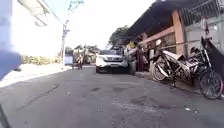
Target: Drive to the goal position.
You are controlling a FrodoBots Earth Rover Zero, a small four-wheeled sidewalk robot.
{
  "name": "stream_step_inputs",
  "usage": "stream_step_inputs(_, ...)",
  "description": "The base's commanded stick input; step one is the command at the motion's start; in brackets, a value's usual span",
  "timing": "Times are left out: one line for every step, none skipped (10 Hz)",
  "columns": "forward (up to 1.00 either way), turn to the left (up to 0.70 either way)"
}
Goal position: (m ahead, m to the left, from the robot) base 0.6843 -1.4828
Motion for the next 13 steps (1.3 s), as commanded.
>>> stream_step_inputs(0.79,-0.01)
stream_step_inputs(0.81,-0.01)
stream_step_inputs(0.82,-0.01)
stream_step_inputs(0.82,-0.01)
stream_step_inputs(0.83,-0.01)
stream_step_inputs(0.84,-0.01)
stream_step_inputs(0.84,-0.01)
stream_step_inputs(0.83,-0.01)
stream_step_inputs(0.83,-0.01)
stream_step_inputs(0.83,-0.01)
stream_step_inputs(0.83,0.27)
stream_step_inputs(0.83,0.32)
stream_step_inputs(0.83,0.32)
